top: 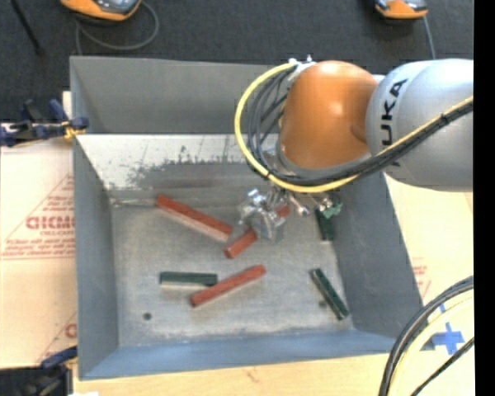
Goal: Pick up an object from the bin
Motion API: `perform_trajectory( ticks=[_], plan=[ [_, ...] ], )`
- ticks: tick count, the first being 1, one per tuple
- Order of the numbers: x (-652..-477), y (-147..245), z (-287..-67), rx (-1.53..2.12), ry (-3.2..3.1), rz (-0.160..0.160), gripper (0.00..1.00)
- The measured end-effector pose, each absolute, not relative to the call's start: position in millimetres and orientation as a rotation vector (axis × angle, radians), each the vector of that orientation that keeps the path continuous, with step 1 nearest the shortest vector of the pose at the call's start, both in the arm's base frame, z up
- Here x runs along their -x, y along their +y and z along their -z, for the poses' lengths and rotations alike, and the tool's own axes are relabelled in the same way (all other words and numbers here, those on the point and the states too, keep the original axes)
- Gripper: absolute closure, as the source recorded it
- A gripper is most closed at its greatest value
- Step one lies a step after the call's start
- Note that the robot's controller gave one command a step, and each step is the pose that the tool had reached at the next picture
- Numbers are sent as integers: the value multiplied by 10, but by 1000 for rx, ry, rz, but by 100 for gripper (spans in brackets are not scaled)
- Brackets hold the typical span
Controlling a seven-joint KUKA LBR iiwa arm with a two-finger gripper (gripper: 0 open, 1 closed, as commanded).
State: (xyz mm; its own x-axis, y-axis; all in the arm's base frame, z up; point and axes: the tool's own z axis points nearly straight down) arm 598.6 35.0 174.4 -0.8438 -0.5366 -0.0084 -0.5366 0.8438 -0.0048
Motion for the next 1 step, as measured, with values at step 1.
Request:
perform_trajectory(
  ticks=[1],
  plan=[
    [-6135, 287, -2341, 858, 3010, 5, 100]
  ],
)
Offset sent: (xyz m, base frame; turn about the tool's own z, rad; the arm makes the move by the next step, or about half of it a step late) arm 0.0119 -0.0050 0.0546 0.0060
